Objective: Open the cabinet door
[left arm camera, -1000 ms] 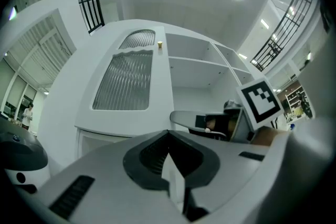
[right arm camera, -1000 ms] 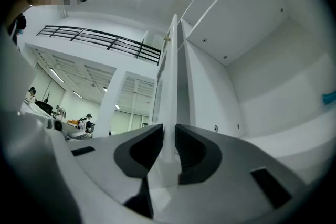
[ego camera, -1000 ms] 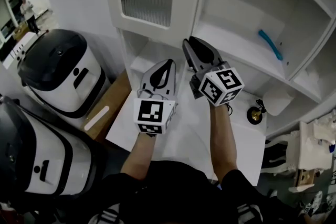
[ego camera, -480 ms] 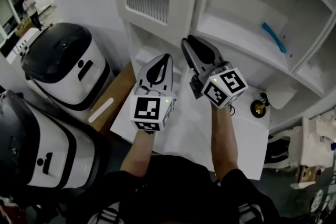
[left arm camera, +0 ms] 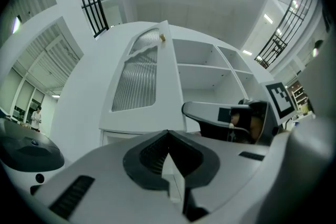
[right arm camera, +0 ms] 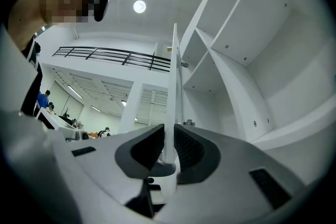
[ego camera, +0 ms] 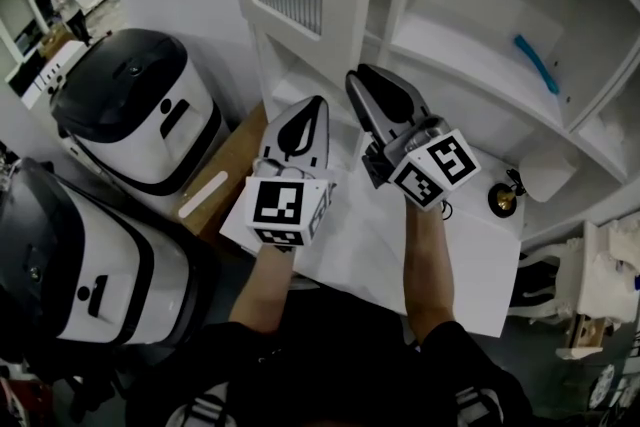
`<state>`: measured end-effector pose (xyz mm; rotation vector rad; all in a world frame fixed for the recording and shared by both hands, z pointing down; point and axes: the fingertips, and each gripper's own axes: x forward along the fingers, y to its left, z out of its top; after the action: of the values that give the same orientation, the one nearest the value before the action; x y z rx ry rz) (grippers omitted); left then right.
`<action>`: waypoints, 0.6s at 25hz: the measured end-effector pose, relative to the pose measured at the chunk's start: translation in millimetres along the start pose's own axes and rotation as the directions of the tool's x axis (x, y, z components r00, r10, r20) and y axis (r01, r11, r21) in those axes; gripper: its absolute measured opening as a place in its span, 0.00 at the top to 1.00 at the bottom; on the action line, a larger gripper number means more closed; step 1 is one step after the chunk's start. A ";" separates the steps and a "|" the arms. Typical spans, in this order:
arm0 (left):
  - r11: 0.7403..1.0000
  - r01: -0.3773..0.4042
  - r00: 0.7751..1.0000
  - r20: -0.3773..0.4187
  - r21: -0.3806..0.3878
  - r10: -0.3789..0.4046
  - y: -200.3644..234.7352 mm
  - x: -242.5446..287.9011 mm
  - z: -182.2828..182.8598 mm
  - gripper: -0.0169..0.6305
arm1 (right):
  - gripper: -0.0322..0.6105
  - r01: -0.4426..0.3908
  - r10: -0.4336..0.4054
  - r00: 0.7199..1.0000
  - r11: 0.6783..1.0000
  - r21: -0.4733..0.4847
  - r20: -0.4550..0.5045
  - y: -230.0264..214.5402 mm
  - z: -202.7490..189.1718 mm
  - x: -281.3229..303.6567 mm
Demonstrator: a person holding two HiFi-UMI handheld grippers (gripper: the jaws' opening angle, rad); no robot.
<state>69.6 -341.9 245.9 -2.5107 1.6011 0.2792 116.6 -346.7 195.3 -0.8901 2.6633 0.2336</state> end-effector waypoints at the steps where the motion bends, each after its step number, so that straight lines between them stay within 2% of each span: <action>1: 1.000 -0.003 1.000 -0.004 0.000 0.003 1.7 -1.0 -1.1 0.96 | 0.84 -0.008 0.008 1.000 1.000 0.005 0.006 1.9 0.3 0.8; 9: 1.000 -0.023 1.000 -0.022 0.004 0.023 8.1 -7.4 -3.3 0.96 | 0.84 -0.098 0.098 0.995 0.994 0.050 0.020 21.0 -0.7 4.3; 15: 0.998 -0.067 0.997 -0.025 -0.018 0.067 23.7 -19.9 -4.9 0.96 | 0.83 -0.200 0.197 0.979 0.978 0.066 0.040 45.5 -0.4 11.2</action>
<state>40.2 -335.4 254.8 -2.4865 1.7016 0.2739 80.4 -317.0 194.1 -0.5933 2.7111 0.1985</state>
